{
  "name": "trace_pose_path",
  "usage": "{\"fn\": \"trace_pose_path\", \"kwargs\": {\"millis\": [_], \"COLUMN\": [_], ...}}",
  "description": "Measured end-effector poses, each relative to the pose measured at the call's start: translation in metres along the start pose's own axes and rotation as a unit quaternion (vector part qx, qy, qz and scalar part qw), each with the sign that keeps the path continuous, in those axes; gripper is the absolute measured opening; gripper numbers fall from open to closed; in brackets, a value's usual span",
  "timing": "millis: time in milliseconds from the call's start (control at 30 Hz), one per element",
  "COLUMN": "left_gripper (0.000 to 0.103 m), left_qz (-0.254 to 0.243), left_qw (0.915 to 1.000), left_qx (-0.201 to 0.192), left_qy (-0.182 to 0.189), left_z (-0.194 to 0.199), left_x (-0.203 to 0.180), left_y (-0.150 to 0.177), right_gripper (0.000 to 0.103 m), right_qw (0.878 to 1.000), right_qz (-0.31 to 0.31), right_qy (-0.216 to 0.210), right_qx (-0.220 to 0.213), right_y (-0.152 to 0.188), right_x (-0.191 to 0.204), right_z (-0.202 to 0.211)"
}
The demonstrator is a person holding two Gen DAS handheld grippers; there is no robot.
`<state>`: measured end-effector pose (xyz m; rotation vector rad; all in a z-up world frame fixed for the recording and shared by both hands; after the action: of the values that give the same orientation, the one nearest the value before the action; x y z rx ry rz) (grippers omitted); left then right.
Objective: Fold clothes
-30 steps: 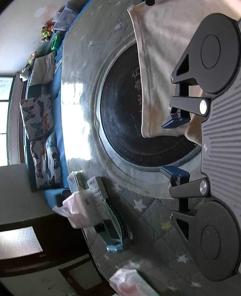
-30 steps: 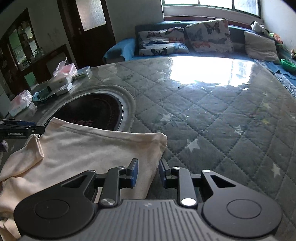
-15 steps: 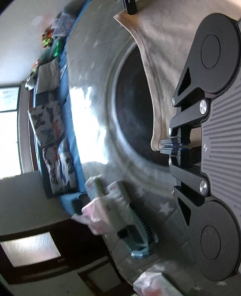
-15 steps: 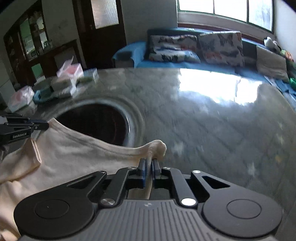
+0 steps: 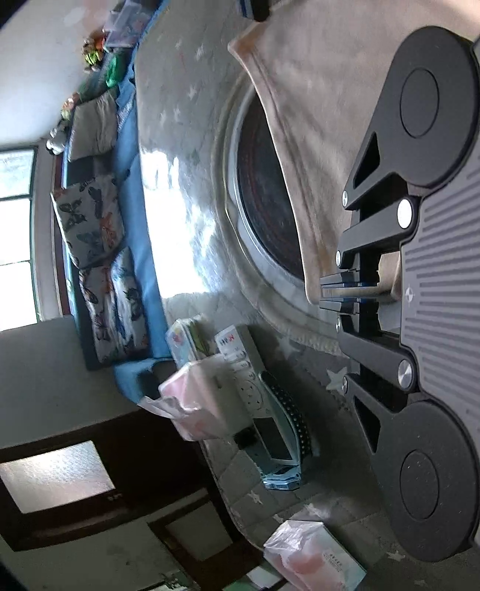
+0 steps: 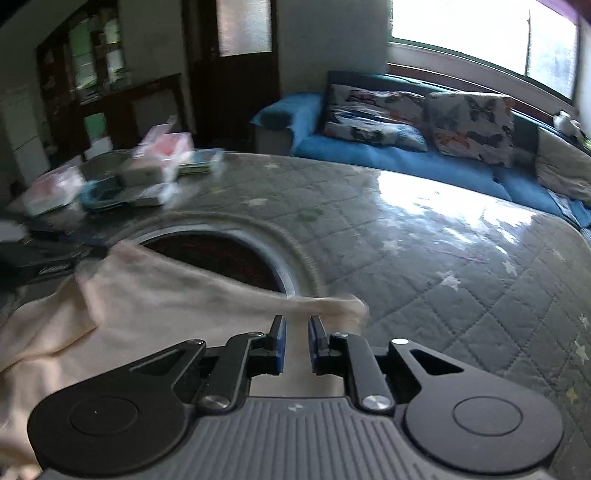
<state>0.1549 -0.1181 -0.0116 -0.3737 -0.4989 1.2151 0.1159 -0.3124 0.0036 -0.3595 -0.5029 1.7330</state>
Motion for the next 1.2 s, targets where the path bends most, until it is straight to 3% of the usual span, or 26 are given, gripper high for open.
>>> {"fn": "trace_pose_path", "kwargs": {"millis": [300, 433, 500, 767, 900, 1033, 1200], "left_gripper": [0.006, 0.006, 0.006, 0.006, 0.007, 0.007, 0.012], "left_qz": [-0.035, -0.046, -0.049, -0.054, -0.051, -0.051, -0.05], "left_qw": [0.9969, 0.9948, 0.9941, 0.9917, 0.9913, 0.9915, 0.9919], "left_qx": [0.002, 0.011, 0.015, 0.022, 0.02, 0.02, 0.017], "left_qy": [0.071, 0.09, 0.095, 0.114, 0.12, 0.118, 0.116], "left_z": [0.041, 0.049, 0.051, 0.057, 0.058, 0.057, 0.057], "left_x": [-0.046, -0.061, -0.065, -0.072, -0.071, -0.071, -0.069], "left_y": [0.039, 0.061, 0.07, 0.098, 0.103, 0.106, 0.108], "right_gripper": [0.019, 0.031, 0.035, 0.035, 0.032, 0.008, 0.002], "right_qw": [0.992, 0.986, 0.983, 0.97, 0.968, 0.968, 0.969], "right_qz": [0.106, 0.145, 0.162, 0.231, 0.243, 0.241, 0.235], "right_qy": [-0.062, -0.082, -0.086, -0.07, -0.057, -0.058, -0.068], "right_qx": [0.004, 0.011, 0.015, 0.024, 0.02, 0.025, 0.02], "right_y": [0.065, 0.093, 0.102, 0.13, 0.13, 0.13, 0.134], "right_x": [0.079, 0.109, 0.121, 0.167, 0.176, 0.178, 0.172], "right_z": [0.063, 0.083, 0.085, 0.069, 0.055, 0.043, 0.058]}}
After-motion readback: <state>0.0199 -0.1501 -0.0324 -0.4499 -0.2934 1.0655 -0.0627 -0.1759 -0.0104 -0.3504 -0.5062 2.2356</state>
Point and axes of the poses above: each gripper's, at about its wrist camera, not at the fingertips, and z roughly against the way its jaws point, x to its left, y to its underside, the point moved 7 cm from there along -z, roughly the way its jaws point, and after that the axes turned 14 degrees about x, right-handed, at the moved point
